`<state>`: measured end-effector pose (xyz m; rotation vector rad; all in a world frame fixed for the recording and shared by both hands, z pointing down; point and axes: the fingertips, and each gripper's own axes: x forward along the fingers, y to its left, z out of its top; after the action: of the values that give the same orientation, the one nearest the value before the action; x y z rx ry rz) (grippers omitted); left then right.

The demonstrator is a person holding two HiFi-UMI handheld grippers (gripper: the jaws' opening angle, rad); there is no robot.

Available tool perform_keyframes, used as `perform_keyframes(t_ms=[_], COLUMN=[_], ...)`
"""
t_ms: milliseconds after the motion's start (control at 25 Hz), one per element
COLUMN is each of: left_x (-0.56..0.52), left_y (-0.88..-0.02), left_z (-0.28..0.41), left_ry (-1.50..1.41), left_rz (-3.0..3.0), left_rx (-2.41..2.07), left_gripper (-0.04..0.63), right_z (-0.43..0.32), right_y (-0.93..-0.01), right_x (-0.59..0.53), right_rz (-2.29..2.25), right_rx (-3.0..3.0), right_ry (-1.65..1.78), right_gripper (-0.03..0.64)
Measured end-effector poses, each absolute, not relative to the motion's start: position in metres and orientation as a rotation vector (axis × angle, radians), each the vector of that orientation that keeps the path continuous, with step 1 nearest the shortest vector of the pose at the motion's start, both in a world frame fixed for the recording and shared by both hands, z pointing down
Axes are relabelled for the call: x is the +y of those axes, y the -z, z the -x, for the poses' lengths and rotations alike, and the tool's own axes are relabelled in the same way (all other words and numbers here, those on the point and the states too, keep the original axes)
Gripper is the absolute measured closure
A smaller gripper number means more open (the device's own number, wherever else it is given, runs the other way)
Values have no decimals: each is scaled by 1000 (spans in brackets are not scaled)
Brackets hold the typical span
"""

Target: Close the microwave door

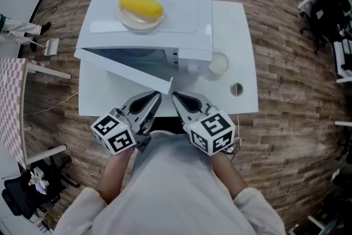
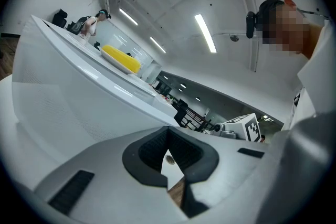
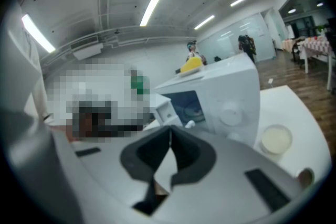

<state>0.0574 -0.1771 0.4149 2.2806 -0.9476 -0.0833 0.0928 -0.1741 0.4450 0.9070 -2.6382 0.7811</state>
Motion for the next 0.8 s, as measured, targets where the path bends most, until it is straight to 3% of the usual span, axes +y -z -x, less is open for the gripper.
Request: perform_keyframes(t_ms=[800], left_x=[-201], left_y=[-417], left_z=[-68], left_ry=[103], left_rz=[-2270], left_rx=[-928], left_gripper=[577], right_z=[-94], right_y=[-451], right_x=[-180], right_rz=[-918], right_rx=[-2622], right_ry=[-804], right_gripper=[594])
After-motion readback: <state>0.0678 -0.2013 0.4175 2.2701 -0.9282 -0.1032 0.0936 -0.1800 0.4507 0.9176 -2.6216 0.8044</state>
